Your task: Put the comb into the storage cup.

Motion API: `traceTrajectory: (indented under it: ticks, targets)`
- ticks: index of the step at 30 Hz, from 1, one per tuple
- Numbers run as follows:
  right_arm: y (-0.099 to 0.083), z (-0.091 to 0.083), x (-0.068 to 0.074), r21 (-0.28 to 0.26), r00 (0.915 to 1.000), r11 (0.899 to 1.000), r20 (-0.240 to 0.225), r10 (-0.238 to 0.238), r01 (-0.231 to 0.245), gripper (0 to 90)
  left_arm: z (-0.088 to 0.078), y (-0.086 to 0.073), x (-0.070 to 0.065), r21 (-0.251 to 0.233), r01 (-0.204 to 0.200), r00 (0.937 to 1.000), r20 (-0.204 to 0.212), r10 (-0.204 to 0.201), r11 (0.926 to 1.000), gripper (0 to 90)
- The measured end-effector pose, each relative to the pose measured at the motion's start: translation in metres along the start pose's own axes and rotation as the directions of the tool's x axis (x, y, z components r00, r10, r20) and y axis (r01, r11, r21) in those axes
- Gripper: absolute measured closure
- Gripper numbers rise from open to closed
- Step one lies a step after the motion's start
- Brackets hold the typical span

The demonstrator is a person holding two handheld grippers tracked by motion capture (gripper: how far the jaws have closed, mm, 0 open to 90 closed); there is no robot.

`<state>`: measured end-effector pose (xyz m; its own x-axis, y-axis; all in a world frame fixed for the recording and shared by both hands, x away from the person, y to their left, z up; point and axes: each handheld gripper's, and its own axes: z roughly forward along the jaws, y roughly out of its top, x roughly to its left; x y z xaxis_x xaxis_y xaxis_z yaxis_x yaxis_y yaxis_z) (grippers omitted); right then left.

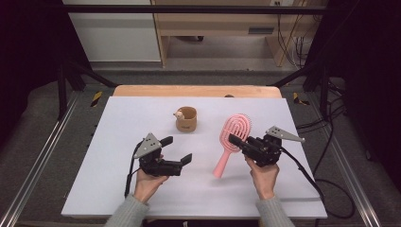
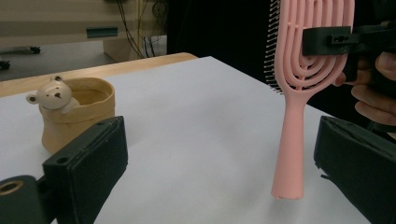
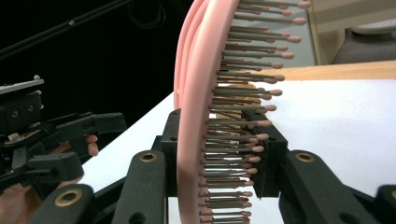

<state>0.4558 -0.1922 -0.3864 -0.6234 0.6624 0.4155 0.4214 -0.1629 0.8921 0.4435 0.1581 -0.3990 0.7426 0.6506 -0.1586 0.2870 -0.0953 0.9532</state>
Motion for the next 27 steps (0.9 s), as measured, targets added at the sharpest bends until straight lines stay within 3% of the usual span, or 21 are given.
traceTrajectory:
  ticks: [5, 11, 14, 17, 27]
  targets:
    - [0.004, -0.002, 0.0, -0.007, 0.9998, 1.0, 0.005, -0.02, 0.02, 64.4, -0.01, -0.004, 0.011, 0.004, -0.018, 0.9993, -0.032, 0.019, 0.9998, 2.8]
    - [0.01, -0.003, 0.003, -0.01, 0.9988, 0.999, 0.02, -0.046, 0.046, 64.4, -0.023, -0.012, 0.026, 0.006, -0.01, 0.9986, -0.051, 0.01, 0.9999, 2.9]
    - [0.013, -0.003, 0.003, -0.018, 0.9983, 0.998, 0.021, -0.055, 0.055, 64.4, -0.03, -0.016, 0.032, -0.016, 0.001, 0.9991, -0.041, -0.002, 0.9999, 2.9]
    - [0.016, -0.002, 0.005, -0.02, 0.997, 0.997, 0.03, -0.072, 0.072, 64.3, -0.036, -0.021, 0.037, -0.013, -0.02, 0.9979, -0.062, 0.019, 0.9997, 2.9]
    - [0.023, 0.006, 0.01, -0.021, 0.9938, 0.994, 0.034, -0.106, 0.107, 64.3, -0.055, -0.035, 0.055, -0.012, -0.023, 0.9912, -0.131, 0.021, 0.9997, 2.9]
